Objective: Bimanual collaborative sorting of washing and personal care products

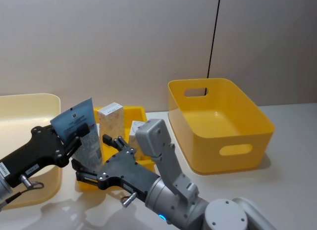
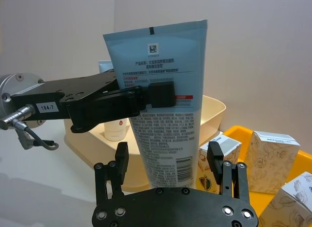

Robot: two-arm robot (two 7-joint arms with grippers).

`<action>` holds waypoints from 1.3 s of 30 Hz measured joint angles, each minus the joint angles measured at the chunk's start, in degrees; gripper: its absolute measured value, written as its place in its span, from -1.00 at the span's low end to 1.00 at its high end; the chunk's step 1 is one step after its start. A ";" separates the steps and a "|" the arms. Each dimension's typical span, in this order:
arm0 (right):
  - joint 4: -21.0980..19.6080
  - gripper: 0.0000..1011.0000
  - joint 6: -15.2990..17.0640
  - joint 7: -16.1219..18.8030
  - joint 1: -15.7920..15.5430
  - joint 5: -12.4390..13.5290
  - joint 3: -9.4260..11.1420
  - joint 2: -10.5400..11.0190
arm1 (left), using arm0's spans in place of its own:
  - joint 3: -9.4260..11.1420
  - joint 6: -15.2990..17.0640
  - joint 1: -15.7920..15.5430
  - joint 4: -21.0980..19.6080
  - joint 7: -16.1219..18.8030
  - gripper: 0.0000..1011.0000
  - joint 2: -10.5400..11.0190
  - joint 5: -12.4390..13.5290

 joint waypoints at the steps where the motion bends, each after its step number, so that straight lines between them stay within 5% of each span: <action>1: 0.00 0.98 0.00 0.00 0.00 0.00 0.00 0.00 | 0.00 0.00 0.00 0.00 0.00 -0.60 0.00 0.00; 10: 1.50 0.96 0.22 -1.33 1.21 -2.54 -0.92 -1.06 | 0.00 0.00 0.00 -0.01 0.01 -0.60 0.00 -0.01; 20: 2.18 0.51 0.27 -1.97 1.80 -3.73 -1.34 -1.56 | -0.01 0.01 0.00 -0.01 0.02 -0.60 0.01 -0.01; 35: 2.57 0.30 0.29 -2.31 2.11 -4.36 -1.56 -1.83 | -0.01 0.01 0.01 0.00 0.03 -0.60 0.01 -0.01; 39: 2.66 0.25 0.43 -2.36 2.13 -4.48 -1.60 -1.85 | 0.00 0.01 0.01 -0.01 0.00 -0.46 -0.07 -0.05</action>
